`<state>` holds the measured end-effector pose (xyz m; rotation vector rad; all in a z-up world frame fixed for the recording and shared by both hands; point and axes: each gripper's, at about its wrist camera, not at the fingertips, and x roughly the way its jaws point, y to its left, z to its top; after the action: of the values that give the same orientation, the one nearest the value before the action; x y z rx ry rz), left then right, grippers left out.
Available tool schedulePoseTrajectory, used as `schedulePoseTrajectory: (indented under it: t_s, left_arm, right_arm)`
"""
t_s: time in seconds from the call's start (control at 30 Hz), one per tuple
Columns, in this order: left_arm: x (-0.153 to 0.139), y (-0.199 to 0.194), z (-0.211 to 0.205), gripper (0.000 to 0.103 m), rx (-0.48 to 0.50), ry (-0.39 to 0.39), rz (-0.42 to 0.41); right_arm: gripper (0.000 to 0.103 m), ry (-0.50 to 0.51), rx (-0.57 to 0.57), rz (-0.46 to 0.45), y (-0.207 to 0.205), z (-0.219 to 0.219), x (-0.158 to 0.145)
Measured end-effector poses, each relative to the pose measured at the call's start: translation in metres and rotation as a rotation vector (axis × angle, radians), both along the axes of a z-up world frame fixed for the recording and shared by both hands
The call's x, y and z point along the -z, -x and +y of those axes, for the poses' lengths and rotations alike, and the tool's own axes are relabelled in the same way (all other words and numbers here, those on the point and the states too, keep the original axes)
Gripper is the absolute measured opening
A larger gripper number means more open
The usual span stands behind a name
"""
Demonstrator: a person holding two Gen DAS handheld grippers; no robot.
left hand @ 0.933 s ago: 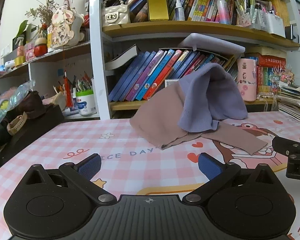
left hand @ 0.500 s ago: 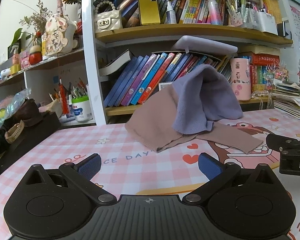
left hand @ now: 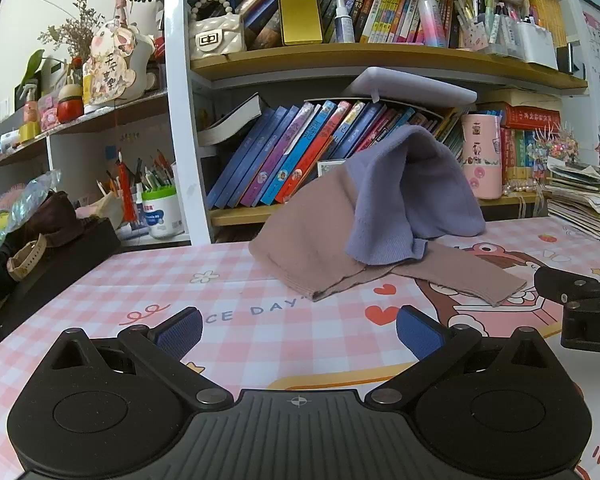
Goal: Fold clothes
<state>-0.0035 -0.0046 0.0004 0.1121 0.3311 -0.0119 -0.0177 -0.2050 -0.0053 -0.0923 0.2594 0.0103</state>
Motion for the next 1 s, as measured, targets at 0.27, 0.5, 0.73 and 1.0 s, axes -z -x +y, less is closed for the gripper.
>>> schedulePoseTrajectory:
  t_s: [0.27, 0.5, 0.73, 1.0]
  left_arm:
    - [0.0004, -0.0009, 0.002, 0.103, -0.002, 0.012, 0.004]
    - [0.0009, -0.0011, 0.001, 0.103, -0.003, 0.008, 0.002]
    - [0.0015, -0.0012, 0.0001, 0.103, -0.002, 0.006, 0.002]
    - [0.0017, -0.0011, 0.0009, 0.103, -0.001, 0.007, -0.001]
  right_arm:
    - [0.103, -0.001, 0.001, 0.0, 0.0002, 0.0008, 0.0005]
    - [0.103, -0.001, 0.001, 0.0, 0.0004, 0.0006, 0.0001]
    - [0.103, -0.002, 0.001, 0.0, 0.0007, 0.0004, 0.0]
    - [0.103, -0.004, 0.002, 0.0, 0.0009, 0.0003, -0.0002]
